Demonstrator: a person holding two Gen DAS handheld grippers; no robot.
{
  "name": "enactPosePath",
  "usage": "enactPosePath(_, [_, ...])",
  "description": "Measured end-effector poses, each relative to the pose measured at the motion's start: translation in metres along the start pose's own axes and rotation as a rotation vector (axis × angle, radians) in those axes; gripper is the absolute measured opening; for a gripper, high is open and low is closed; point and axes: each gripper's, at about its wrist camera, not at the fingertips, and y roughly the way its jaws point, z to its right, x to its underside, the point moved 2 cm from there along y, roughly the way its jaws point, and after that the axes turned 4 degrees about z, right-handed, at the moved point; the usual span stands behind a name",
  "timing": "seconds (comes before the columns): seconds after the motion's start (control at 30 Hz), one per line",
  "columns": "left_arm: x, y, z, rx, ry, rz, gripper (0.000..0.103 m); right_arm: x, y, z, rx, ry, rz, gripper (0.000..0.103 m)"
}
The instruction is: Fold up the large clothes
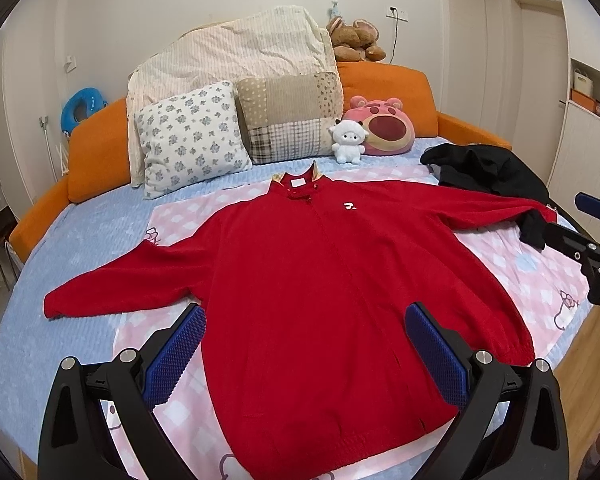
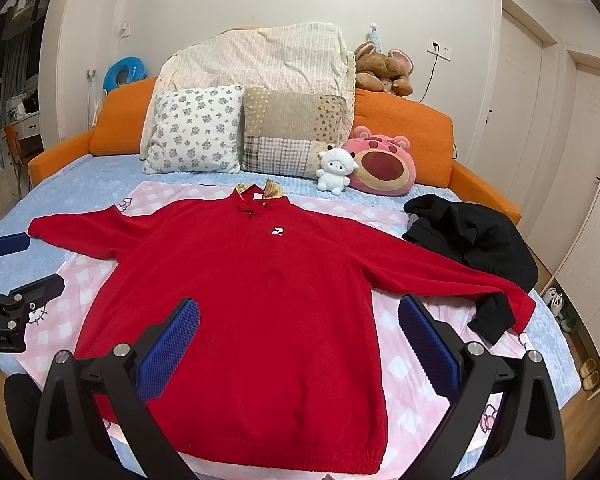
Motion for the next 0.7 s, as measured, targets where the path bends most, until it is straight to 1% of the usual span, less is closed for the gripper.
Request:
enactPosePath(0.37, [-0.007,0.011,0.001,0.014,0.008,-0.02,0.101,0.0,0.01,0.006,0.007,-0.001,-0.024,0.099])
enactPosePath(0.57, [-0.015,0.019,0.012,0.021,0.029,-0.026,0.101,0.001,0.019,0.015,0.017,0.015,-0.039,0.098])
enactPosePath(0.63, [-0.019,0.023,0.015,0.031,0.033,-0.027,0.101,0.001,0.024,0.02,0.016,0.028,-0.046,0.098])
enactPosePath(0.7, [-0.024,0.028,0.02,0.062,0.038,-0.019,0.101,0.001,0.029,0.031,0.011,0.052,-0.051,0.098])
